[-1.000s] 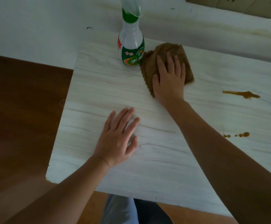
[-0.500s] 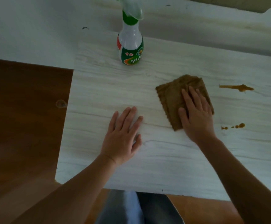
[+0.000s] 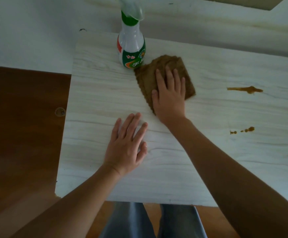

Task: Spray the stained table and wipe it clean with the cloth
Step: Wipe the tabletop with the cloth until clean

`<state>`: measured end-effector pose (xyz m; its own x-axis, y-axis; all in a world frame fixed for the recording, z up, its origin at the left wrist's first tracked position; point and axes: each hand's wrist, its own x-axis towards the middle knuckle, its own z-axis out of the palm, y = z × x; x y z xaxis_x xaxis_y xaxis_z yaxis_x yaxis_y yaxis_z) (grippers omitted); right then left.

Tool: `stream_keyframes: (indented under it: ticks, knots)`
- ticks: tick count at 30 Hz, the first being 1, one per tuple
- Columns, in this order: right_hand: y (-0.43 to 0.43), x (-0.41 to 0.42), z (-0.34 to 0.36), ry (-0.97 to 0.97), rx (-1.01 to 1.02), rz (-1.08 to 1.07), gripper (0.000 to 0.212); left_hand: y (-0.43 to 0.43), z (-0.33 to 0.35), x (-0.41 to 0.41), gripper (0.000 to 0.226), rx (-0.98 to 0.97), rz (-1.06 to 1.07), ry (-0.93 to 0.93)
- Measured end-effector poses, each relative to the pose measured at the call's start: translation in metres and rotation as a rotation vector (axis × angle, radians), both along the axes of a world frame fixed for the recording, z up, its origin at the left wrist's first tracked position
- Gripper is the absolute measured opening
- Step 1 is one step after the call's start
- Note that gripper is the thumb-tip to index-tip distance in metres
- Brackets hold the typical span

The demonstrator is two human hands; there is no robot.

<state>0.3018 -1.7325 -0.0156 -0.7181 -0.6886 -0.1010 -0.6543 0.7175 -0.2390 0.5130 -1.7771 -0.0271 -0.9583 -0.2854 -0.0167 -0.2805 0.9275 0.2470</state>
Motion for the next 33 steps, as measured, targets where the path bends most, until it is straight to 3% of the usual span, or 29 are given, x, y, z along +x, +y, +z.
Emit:
stream_keyframes:
  ticks: [9, 16, 19, 26, 33]
  knots:
    - [0.054, 0.01, 0.0, -0.057, -0.063, 0.093, 0.059, 0.004, 0.005, -0.002, 0.057, -0.051, 0.012, -0.001]
    - [0.148, -0.047, 0.008, -0.086, -0.015, 0.058, 0.062, 0.018, 0.01, -0.011, 0.056, -0.117, 0.051, -0.052]
    - [0.192, -0.084, 0.01, -0.078, -0.005, 0.059, 0.062, 0.045, 0.022, -0.036, 0.052, -0.129, 0.19, -0.064]
    - [0.279, -0.13, 0.015, -0.08, 0.009, -0.025, 0.063, 0.131, 0.02, -0.146, 0.06, -0.059, 0.179, -0.095]
    - [0.304, -0.157, 0.004, -0.063, 0.014, -0.058, 0.065, 0.139, 0.005, -0.151, 0.061, -0.068, 0.282, -0.023]
